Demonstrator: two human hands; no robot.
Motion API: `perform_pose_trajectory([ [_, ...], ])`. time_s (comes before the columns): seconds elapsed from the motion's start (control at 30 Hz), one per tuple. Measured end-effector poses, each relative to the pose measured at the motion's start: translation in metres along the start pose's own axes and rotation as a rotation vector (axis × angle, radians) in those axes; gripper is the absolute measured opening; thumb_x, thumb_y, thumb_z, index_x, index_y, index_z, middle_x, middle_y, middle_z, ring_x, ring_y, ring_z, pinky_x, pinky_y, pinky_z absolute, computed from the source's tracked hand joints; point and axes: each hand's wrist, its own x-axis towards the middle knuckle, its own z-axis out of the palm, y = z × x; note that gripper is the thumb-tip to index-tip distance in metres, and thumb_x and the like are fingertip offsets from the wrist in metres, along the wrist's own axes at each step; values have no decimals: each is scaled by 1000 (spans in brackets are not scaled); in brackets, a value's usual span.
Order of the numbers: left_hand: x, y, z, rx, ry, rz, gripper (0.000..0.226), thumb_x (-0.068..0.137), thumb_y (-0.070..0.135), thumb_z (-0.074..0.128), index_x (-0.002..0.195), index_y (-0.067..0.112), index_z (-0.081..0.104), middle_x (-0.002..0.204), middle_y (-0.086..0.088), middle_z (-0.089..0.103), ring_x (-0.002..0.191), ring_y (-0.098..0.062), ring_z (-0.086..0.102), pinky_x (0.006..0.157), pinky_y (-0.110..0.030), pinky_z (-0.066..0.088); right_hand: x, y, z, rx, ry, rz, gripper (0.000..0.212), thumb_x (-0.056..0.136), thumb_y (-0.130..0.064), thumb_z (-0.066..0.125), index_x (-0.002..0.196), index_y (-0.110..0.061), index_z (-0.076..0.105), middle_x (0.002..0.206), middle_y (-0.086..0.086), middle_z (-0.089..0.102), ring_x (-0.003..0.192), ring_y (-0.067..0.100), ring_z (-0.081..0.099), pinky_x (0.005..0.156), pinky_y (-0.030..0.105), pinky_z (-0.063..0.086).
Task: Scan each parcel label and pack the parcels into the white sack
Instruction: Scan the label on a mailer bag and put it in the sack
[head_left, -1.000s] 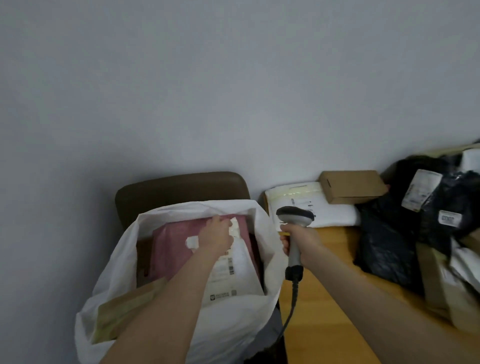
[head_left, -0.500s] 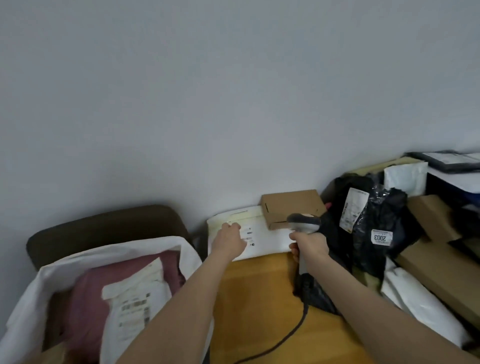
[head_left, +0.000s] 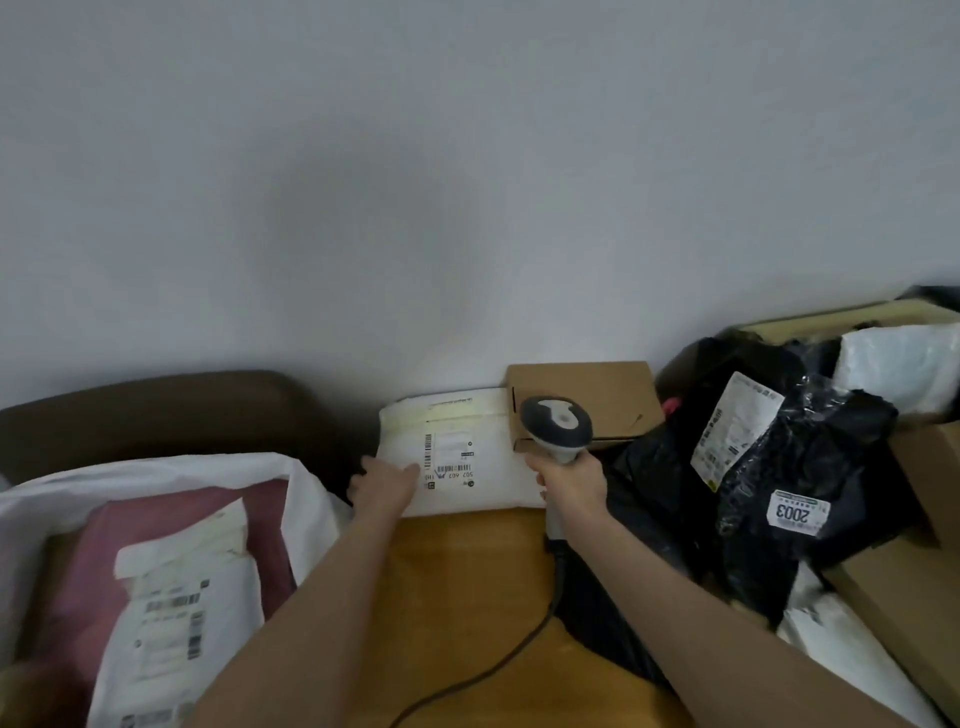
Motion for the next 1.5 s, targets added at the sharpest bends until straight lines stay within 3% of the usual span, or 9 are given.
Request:
perform_pose_trajectory([
  [0.17,14,-9,-6,-85,13,-38,71,91,47,54,140,0,31,133,-21,43,115,-36,49,90,-41,48,3,12,0,39,-81,-24,37,80,-19,77,111,-14,59,96,-2,57,96,18,51,81,32,39],
  [0.33,8,7,-37,-306,21,82,49,88,39,63,115,-1,54,95,-9,58,86,-24,56,77,-37,51,-10,4,-2,92,-74,-29,38,81,-16,76,114,-9,60,105,6,62,103,24,57,85,35,45],
  [0.6,-40,31,-77,-591,-178,134,48,83,11,73,120,-11,54,115,-25,63,103,-40,62,90,-54,51,-62,-11,-8,306,-94,-5,34,82,-6,74,114,-4,61,100,8,68,82,22,68,87,43,56],
  [0.8,-70,19,-105,-473,-16,310,11,91,16,63,93,7,57,105,-17,63,95,-31,61,88,-45,53,-115,0,-18,392,5,4,24,83,-10,74,104,-4,65,90,12,70,72,21,68,57,30,53],
  [0.97,-75,-4,-165,-487,112,343,19,92,18,60,106,4,60,106,-12,59,103,-29,56,89,-40,48,-152,5,-23,382,32,-9,18,84,-11,73,95,0,66,75,11,66,62,20,62,53,30,50],
  [1.1,-89,-16,-191,-625,63,333,12,92,14,60,101,5,59,104,-12,58,99,-27,55,90,-39,48,-173,4,-22,410,-11,-67,24,83,-12,75,102,-3,63,86,10,63,78,25,60,64,37,55],
  [1.27,-115,-30,-195,-644,-94,386,8,93,16,60,90,8,59,94,-10,59,78,-19,54,64,-31,46,-186,2,-41,466,75,-157,38,81,-13,77,115,-8,60,120,12,61,114,32,54,104,49,43],
  [1.4,-139,-38,-178,-645,-166,404,8,93,15,60,96,7,60,95,-9,61,83,-21,57,62,-32,48,-188,10,-76,484,84,-136,43,82,-14,75,121,-3,62,124,14,61,117,31,53,105,46,42],
  [1.5,-155,-40,-161,-636,-193,403,7,94,16,60,90,10,61,95,-10,61,86,-24,57,73,-38,51,-187,25,-101,498,93,-119,48,82,-15,75,126,-4,60,127,14,60,118,31,53,103,43,42],
])
